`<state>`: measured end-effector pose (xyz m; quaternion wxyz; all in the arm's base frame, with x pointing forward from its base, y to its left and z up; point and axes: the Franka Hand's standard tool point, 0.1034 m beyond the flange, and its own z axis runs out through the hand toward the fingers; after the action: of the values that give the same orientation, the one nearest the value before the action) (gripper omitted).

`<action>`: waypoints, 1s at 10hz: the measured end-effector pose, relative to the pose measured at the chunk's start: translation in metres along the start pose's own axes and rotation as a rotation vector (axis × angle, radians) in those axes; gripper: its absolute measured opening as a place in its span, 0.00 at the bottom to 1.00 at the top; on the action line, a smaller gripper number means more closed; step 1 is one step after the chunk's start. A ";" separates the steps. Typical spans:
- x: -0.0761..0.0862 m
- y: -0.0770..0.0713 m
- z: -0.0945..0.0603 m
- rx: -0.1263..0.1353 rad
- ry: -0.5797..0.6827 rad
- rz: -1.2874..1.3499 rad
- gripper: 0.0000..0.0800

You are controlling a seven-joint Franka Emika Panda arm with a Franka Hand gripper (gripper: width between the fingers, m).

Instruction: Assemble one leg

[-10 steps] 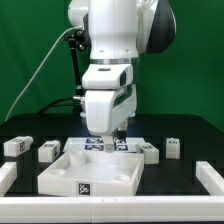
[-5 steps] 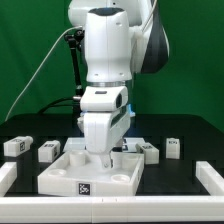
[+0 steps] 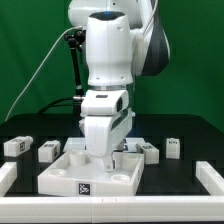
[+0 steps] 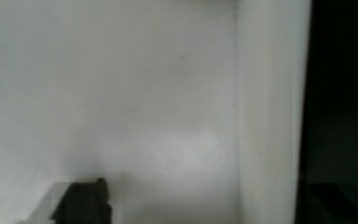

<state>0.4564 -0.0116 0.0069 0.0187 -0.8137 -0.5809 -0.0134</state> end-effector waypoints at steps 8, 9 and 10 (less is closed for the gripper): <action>0.000 0.000 0.000 0.000 0.000 0.000 0.07; 0.000 0.000 0.000 0.000 0.000 0.000 0.07; -0.001 0.001 0.000 0.001 -0.001 -0.007 0.07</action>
Offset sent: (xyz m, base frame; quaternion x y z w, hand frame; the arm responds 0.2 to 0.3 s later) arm 0.0000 0.0000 0.0000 0.0000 0.0000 0.0000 1.0000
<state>0.4568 -0.0126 0.0070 0.0188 -0.8116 -0.5838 -0.0127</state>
